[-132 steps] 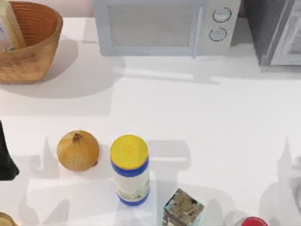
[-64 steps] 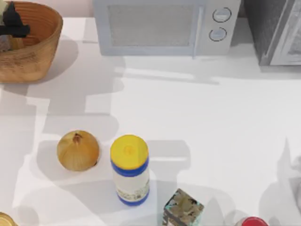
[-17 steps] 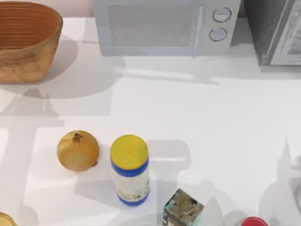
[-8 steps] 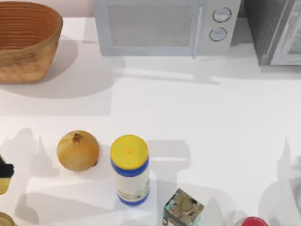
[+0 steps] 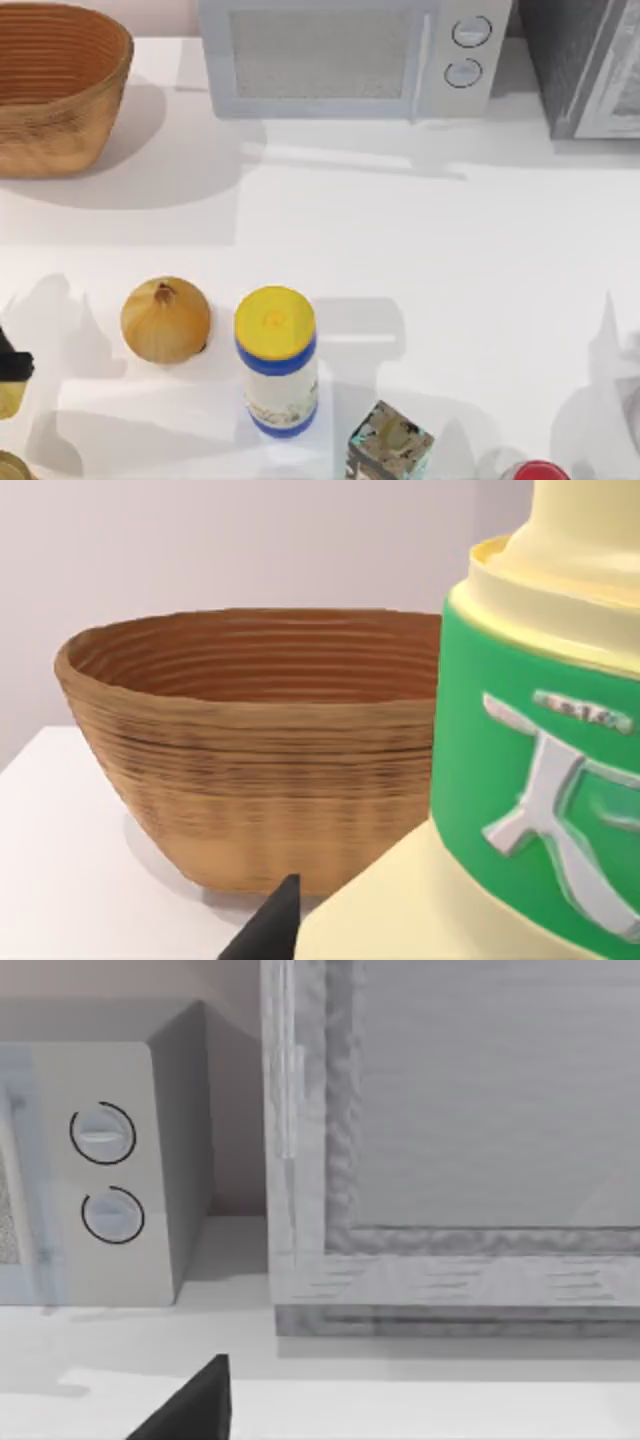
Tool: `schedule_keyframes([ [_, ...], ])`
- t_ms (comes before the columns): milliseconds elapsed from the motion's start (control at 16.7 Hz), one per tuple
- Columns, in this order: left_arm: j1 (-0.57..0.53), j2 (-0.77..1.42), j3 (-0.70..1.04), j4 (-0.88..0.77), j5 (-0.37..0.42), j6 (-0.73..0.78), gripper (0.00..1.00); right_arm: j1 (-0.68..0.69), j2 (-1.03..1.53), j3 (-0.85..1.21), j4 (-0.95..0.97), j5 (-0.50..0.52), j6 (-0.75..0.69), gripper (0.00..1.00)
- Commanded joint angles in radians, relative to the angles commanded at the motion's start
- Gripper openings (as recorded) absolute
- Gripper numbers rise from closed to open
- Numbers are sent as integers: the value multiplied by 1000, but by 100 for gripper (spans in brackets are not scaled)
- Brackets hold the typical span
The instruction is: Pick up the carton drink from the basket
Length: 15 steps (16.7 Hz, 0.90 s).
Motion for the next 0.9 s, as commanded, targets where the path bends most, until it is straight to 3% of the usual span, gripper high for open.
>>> schedule_keyframes([
  [180, -53, 93, 51, 14, -80, -21, 0, 0, 0, 0, 0, 0, 0, 100],
  [360, -153, 268, 159, 55, -228, -50, 0, 0, 0, 0, 0, 0, 0, 100],
  [600, -338, 594, 371, 144, -500, -91, 0, 0, 0, 0, 0, 0, 0, 100],
  [900, -606, 1083, 689, 282, -898, -141, 0, 0, 0, 0, 0, 0, 0, 100],
])
